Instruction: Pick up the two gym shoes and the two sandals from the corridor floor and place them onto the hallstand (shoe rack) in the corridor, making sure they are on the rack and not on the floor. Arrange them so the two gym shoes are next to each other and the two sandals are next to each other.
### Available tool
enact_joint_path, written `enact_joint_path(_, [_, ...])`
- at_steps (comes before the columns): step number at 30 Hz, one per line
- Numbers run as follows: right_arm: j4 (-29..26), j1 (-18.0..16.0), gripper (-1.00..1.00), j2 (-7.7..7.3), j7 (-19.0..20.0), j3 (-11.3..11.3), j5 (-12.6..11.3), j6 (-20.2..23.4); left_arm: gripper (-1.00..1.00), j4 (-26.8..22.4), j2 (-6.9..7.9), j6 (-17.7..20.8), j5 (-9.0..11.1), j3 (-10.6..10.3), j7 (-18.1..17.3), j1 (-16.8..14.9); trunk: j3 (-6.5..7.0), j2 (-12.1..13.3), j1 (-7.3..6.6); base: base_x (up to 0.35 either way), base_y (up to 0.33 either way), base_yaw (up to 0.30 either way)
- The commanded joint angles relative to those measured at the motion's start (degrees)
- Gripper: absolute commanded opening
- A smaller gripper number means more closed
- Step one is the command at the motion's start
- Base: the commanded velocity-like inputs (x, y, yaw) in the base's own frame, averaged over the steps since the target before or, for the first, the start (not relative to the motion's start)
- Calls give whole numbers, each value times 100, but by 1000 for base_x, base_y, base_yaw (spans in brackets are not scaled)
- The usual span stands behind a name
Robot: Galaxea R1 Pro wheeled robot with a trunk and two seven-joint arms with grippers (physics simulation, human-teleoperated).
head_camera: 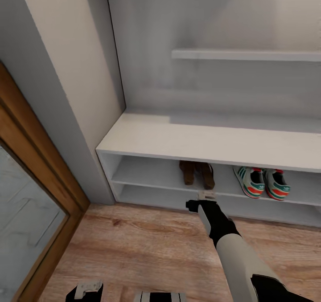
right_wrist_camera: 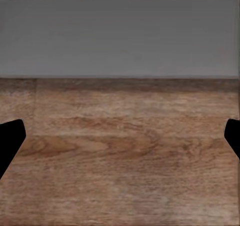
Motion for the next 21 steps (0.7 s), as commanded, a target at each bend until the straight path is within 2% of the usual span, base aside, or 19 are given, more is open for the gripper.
enact_joint_path(1, [-8, -3, 100, 8, 17, -32, 59, 31, 100, 3, -4, -22, -42, 48, -37, -4, -4, -2, -5, -337, 0, 0])
enact_joint_path(21, [83, 4, 100, 8, 21, -32, 59, 37, 100, 3, -4, -22, -42, 48, -35, -4, -4, -2, -5, -337, 0, 0])
